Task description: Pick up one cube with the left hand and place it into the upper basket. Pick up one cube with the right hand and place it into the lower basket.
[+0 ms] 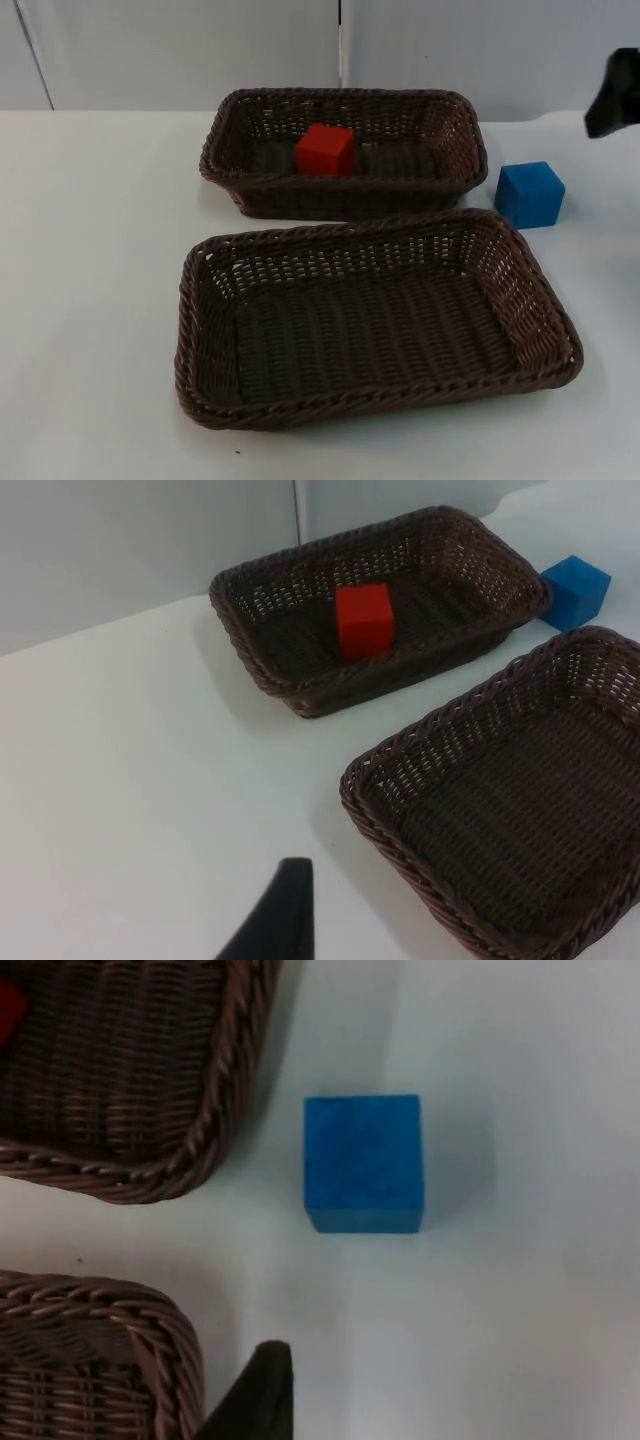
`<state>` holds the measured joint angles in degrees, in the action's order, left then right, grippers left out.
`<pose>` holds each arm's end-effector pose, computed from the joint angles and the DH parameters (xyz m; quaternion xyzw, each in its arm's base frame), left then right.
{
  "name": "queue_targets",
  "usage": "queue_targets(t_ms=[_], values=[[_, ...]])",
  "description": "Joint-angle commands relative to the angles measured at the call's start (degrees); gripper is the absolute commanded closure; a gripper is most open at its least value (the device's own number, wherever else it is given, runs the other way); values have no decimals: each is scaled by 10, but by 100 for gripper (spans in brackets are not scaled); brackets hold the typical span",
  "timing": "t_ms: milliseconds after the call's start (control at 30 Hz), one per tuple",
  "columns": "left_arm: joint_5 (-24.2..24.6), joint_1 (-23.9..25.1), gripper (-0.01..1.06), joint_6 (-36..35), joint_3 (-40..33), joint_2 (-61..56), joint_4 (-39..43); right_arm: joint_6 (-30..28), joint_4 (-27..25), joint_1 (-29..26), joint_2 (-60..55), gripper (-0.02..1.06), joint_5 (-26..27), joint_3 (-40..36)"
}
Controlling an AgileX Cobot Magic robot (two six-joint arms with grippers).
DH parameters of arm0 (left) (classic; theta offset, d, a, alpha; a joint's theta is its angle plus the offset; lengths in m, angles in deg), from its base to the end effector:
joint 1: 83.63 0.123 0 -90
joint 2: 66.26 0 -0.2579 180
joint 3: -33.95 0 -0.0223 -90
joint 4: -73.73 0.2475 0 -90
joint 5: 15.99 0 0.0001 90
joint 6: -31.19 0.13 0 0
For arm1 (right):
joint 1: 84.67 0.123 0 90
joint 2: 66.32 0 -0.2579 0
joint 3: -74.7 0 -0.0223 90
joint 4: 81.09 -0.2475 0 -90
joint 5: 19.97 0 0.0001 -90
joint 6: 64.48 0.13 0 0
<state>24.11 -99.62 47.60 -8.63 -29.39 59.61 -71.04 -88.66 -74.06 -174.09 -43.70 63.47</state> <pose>0.1342 -0.0597 0.2833 0.1995 0.8350 -0.1139 0.5000 0.3770 0.0776 0.1650 -0.0929 0.9422 0.0557 0.3171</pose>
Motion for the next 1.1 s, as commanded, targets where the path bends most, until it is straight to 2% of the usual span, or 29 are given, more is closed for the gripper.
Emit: queue_targets(t_ms=[0, 167, 733, 900, 1067], values=[[-1, 0, 8, -5, 0, -3, 2, -7, -2, 10, -14, -1, 7, 11], [-1, 0, 8, -3, 0, -3, 2, -44, -2, 28, -61, -1, 6, 48], [-1, 0, 8, -3, 0, -3, 11, -40, -2, 26, -181, -1, 23, 127], [-1, 0, 8, -3, 0, -3, 13, -40, -2, 26, -213, -1, 39, 146], [-1, 0, 8, -3, 0, -3, 13, -34, -3, 26, -235, -1, 82, 151]])
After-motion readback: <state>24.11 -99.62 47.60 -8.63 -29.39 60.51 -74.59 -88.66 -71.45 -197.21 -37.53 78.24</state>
